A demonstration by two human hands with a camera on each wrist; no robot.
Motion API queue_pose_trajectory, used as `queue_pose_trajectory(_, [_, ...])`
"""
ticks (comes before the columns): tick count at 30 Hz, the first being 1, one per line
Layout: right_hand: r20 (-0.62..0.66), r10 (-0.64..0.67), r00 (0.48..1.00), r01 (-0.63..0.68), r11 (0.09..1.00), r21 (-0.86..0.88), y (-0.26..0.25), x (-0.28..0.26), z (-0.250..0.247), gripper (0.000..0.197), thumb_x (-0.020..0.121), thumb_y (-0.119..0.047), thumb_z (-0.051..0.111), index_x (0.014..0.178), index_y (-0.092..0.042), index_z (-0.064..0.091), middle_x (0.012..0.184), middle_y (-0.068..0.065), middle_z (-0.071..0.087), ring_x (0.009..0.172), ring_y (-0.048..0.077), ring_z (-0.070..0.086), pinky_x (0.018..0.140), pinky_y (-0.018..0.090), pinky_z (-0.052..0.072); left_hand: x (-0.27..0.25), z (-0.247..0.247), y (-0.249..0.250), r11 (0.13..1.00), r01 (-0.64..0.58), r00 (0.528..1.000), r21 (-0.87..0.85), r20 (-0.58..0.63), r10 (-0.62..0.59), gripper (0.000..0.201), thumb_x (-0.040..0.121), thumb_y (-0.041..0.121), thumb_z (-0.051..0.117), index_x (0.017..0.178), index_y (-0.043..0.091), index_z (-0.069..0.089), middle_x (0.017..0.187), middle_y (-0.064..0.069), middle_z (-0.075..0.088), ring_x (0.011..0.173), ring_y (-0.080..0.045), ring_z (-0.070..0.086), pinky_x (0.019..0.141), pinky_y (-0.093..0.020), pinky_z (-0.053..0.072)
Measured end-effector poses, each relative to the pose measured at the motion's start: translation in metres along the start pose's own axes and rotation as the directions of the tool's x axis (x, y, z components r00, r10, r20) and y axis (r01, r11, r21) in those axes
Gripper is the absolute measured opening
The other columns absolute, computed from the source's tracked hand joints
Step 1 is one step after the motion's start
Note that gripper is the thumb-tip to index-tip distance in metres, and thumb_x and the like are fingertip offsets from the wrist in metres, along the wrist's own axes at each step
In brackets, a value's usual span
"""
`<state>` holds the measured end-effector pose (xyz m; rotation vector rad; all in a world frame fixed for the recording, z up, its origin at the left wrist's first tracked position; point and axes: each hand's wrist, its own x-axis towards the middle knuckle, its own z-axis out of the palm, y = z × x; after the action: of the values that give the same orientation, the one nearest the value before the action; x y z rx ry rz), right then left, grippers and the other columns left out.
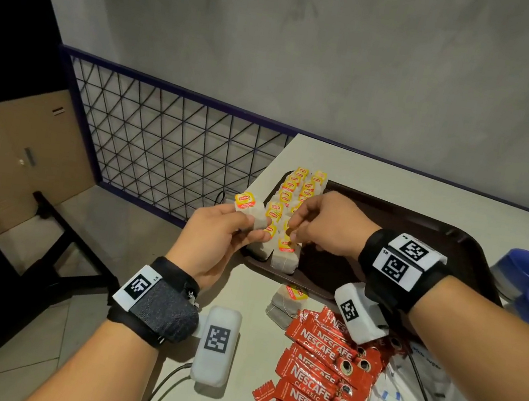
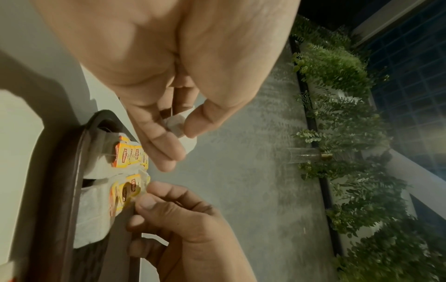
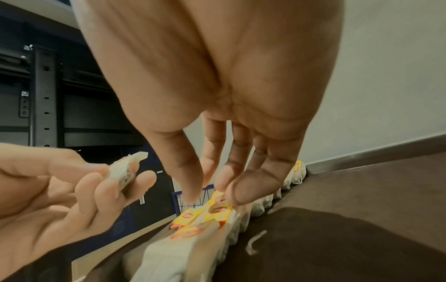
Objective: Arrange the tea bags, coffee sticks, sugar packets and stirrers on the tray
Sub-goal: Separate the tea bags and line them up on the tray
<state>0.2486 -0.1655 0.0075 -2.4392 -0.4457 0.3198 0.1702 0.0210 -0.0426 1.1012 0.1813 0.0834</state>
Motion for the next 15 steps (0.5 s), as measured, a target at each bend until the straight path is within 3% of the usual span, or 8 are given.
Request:
queue_pose_trajectory(3, [-0.071,-0.039,0.997,0.044,0.996,0.073,-0.002,-0.003,-0.005,0.007,0.088,-0.012,0.079,0.094,-0.015,0.077,0.091,-0.004,0.073,0.085,0.011,0.068,0.077,0.028,0.057,0.000,0.000,-0.002,1.000,0.011,0.999,0.020,0.039,-0.012,0.021,0.099,-0.008,0.051,0.113,-0.015,0.065,0.108,-0.029,0.073,0.085,-0.033,0.071,0.072,-0.024,0.061])
queue_pose_trajectory(7, [-0.081,-0.042,0.996,0.069,0.930,0.362,-0.016,-0.013,-0.010,0.006,0.092,-0.015,0.074,0.096,-0.014,0.079,0.097,0.002,0.076,0.078,0.015,0.068,0.063,0.025,0.055,-0.001,-0.001,-0.005,0.995,0.021,0.987,0.100,0.156,-0.036,0.021,0.099,-0.004,0.056,0.112,-0.018,0.064,0.098,-0.027,0.068,0.074,-0.027,0.062,0.065,-0.024,0.055])
queue_pose_trajectory(9, [-0.031,-0.040,0.999,0.048,0.925,0.376,-0.020,-0.016,-0.010,0.008,0.091,-0.022,0.075,0.096,-0.017,0.080,0.102,0.005,0.077,0.080,0.018,0.070,0.063,0.030,0.055,-0.002,-0.001,-0.005,0.976,-0.014,0.981,0.219,0.191,-0.028,0.017,0.098,0.000,0.060,0.109,-0.010,0.068,0.093,-0.019,0.069,0.074,-0.022,0.063,0.062,-0.023,0.053])
queue_pose_trajectory(12, [0.028,-0.031,0.999,0.019,0.941,0.337,-0.023,-0.020,-0.006,0.015,0.090,-0.026,0.077,0.103,-0.017,0.079,0.101,0.006,0.077,0.082,0.016,0.071,0.062,0.028,0.056,-0.003,-0.002,-0.004,0.937,-0.091,0.975,0.337,0.222,0.015,0.018,0.094,0.002,0.066,0.112,0.005,0.070,0.089,-0.006,0.075,0.071,-0.013,0.064,0.064,-0.023,0.048])
queue_pose_trajectory(15, [0.024,-0.026,0.999,0.014,0.922,0.387,-0.024,-0.022,-0.001,0.020,0.090,-0.025,0.079,0.108,-0.016,0.079,0.104,0.007,0.077,0.092,0.022,0.073,0.072,0.034,0.063,0.000,-0.005,-0.001,0.935,-0.115,0.980,0.335,0.193,0.052,0.032,0.085,0.004,0.078,0.112,0.012,0.064,0.087,-0.009,0.075,0.075,-0.019,0.063,0.067,-0.028,0.044])
